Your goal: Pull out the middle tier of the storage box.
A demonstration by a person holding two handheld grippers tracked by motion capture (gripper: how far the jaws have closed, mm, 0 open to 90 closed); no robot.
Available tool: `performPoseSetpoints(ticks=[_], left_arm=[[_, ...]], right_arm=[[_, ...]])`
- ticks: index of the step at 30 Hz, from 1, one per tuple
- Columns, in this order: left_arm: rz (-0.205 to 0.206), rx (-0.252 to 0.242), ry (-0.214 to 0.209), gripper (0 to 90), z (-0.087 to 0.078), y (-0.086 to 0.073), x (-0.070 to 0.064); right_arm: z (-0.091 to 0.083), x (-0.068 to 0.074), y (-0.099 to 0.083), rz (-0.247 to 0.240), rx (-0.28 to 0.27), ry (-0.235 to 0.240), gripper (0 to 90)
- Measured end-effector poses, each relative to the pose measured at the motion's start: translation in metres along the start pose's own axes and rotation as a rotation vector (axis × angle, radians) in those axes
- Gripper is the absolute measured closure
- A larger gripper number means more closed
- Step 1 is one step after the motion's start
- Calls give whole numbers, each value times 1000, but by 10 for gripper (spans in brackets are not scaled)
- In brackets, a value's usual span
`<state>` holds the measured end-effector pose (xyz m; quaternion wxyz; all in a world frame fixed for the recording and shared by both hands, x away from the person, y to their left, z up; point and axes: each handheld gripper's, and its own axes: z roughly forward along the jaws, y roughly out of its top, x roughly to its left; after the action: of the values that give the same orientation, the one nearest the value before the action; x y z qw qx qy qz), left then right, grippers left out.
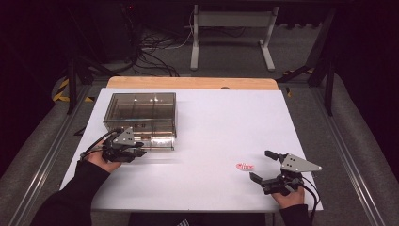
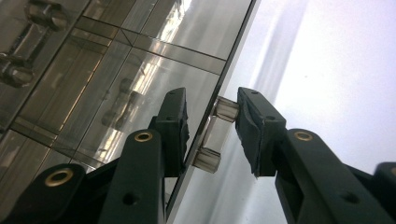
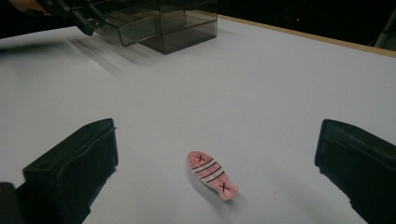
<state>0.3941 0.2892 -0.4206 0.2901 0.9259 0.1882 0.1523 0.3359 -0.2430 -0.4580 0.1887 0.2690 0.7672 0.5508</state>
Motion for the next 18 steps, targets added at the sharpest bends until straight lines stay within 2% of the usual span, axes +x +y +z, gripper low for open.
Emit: performPoseSetpoints(ticks=[18], left_arm=[[-15, -4, -11, 626, 1, -1, -4]], right_arm=[[0, 0, 0, 3, 2, 1, 0]])
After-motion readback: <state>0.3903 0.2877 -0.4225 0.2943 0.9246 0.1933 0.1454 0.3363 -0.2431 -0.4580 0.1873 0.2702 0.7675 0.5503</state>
